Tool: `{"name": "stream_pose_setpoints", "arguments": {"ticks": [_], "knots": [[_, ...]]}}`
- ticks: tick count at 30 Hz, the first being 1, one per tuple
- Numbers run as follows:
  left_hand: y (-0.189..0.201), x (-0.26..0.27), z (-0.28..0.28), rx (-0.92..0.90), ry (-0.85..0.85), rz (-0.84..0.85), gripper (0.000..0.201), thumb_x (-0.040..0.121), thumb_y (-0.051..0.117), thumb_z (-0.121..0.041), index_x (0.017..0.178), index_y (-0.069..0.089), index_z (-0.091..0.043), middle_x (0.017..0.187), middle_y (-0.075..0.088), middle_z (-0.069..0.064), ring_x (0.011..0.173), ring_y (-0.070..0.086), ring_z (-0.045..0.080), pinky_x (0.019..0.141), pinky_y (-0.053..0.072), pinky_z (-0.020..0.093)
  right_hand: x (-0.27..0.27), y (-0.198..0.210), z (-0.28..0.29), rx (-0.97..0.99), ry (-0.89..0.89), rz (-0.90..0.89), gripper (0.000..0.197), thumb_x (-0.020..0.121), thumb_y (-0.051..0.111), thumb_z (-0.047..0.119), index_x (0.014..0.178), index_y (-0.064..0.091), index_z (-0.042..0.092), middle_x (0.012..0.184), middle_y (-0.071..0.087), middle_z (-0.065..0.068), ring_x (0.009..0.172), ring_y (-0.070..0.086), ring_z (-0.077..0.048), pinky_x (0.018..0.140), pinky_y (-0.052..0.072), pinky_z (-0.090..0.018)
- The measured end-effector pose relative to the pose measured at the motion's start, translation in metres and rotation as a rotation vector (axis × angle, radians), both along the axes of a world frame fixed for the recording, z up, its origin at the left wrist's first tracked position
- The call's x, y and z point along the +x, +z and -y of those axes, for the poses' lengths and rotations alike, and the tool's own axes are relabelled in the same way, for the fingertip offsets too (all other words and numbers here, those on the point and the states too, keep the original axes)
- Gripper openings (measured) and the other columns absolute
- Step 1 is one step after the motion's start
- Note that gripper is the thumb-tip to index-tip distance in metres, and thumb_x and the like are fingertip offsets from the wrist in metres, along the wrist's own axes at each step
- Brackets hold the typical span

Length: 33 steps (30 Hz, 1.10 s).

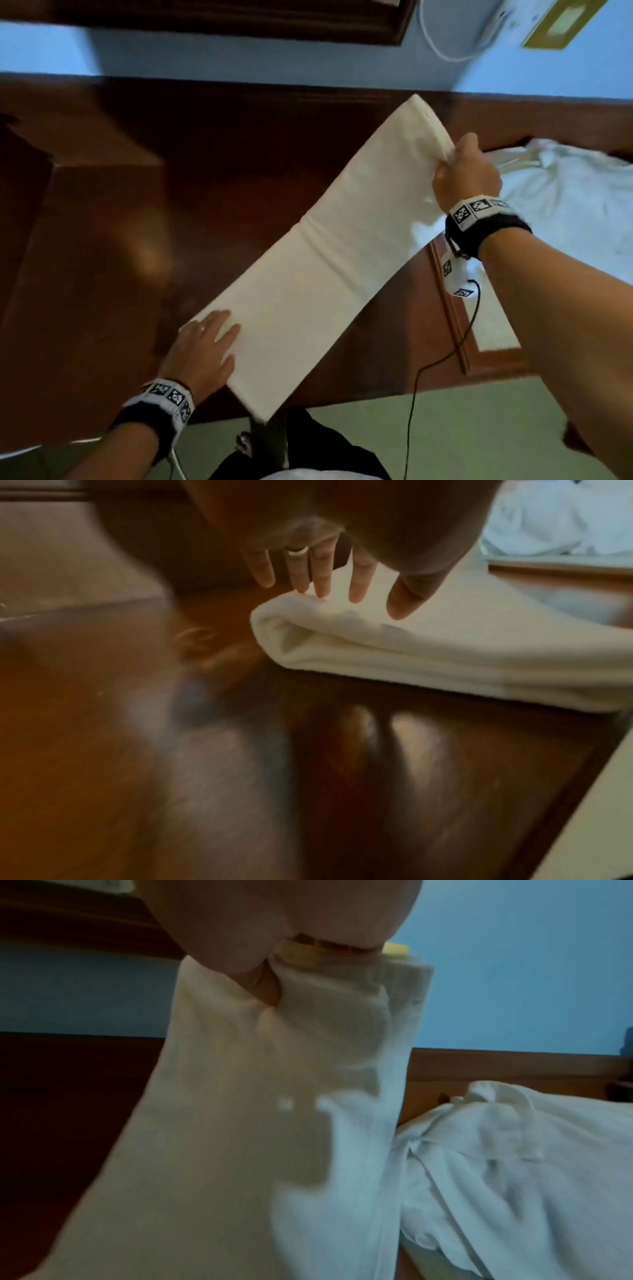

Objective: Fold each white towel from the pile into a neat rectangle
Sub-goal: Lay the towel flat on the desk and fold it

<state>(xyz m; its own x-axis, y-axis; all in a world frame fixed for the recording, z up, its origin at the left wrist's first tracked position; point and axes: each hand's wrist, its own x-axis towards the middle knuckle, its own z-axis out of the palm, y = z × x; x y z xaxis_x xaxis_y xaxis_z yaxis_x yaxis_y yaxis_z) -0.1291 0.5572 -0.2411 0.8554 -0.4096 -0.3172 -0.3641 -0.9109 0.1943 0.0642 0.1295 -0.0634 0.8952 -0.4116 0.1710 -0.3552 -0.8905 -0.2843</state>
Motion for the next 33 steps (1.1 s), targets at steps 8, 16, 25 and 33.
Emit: {"name": "stream_pose_setpoints", "arguments": {"ticks": [8,16,25,33], "knots": [[0.022,0.045,0.014,-0.066,-0.020,0.127,0.051,0.078,0.043,-0.042,0.109,0.074,-0.017,0.111,0.069,0.005,0.097,0.069,0.029,0.084,0.046,0.041,-0.022,0.004,-0.058,-0.147,0.308,0.015,0.020,0.086,0.055,0.020,0.101,0.048,0.009,0.078,0.051,-0.007,0.064,0.051,-0.035,0.058,0.037,-0.037],[0.036,0.069,-0.033,-0.234,0.171,0.212,0.057,0.082,0.046,-0.038,0.130,0.063,-0.013,0.121,0.061,0.010,0.104,0.059,0.035,0.084,0.048,0.048,-0.171,-0.107,-0.186,-0.150,0.700,-0.073,0.034,0.060,0.075,0.015,0.088,0.058,0.010,0.075,0.058,-0.008,0.058,0.055,-0.032,0.046,0.039,-0.031],[0.014,0.064,-0.006,-0.037,-0.598,0.213,0.066,0.063,0.079,-0.040,0.122,0.062,-0.016,0.125,0.060,0.012,0.108,0.058,0.035,0.083,0.049,0.044,-0.264,-0.171,-0.203,-0.155,0.586,-0.420,0.050,0.076,0.039,0.017,0.119,0.062,0.008,0.132,0.058,-0.018,0.118,0.059,-0.039,0.075,0.057,-0.043],[0.024,0.074,0.029,-0.105,-0.622,0.296,0.020,0.068,0.069,-0.022,0.085,0.065,-0.012,0.088,0.060,0.011,0.077,0.056,0.033,0.065,0.044,0.038,-0.255,-0.154,-0.162,-0.027,0.275,-0.306,0.037,0.070,0.062,0.002,0.106,0.065,0.011,0.107,0.064,-0.011,0.094,0.062,-0.035,0.068,0.055,-0.041]]}}
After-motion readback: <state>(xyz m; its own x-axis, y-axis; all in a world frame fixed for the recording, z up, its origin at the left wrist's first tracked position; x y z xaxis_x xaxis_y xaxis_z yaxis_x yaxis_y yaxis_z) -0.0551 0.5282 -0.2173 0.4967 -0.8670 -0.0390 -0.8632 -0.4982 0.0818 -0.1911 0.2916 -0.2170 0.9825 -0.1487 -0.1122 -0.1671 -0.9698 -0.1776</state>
